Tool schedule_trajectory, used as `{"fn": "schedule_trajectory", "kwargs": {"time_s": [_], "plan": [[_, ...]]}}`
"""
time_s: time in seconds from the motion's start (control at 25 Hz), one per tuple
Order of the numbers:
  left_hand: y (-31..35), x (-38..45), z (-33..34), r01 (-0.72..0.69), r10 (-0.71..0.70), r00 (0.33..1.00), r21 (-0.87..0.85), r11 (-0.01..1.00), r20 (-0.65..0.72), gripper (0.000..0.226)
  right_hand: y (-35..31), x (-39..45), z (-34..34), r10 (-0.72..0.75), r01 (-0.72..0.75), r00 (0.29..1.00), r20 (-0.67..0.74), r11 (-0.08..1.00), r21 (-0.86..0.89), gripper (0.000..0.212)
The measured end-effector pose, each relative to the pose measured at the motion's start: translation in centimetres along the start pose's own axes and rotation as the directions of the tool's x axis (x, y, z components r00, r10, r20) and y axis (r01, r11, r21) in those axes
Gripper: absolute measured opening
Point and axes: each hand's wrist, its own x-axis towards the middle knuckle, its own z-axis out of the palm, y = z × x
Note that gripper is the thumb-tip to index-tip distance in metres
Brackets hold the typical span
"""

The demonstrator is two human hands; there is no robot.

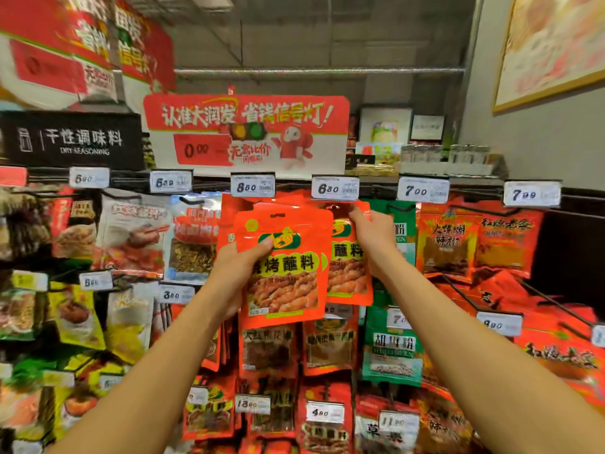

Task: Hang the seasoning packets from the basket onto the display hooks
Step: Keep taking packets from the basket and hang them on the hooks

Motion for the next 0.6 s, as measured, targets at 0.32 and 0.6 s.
{"fn": "schedule_trajectory", "kwargs": {"time_s": [0.32,0.6], "plan": [[0.5,0.7,0.8,0.005,-0.005,1.000,0.015,1.000,0.014,0.015,0.0,0.2,0.1,0.008,-0.015,0.998,-0.058,0.994,-0.111,0.041],[-0.5,0.9,2.2,0.023,-0.022,0.997,-0.008,1.000,0.079,0.016,0.7,-2.7,-2.3,-0.208,0.184,0.952,-0.223,0.975,-0.126,0.009]]}}
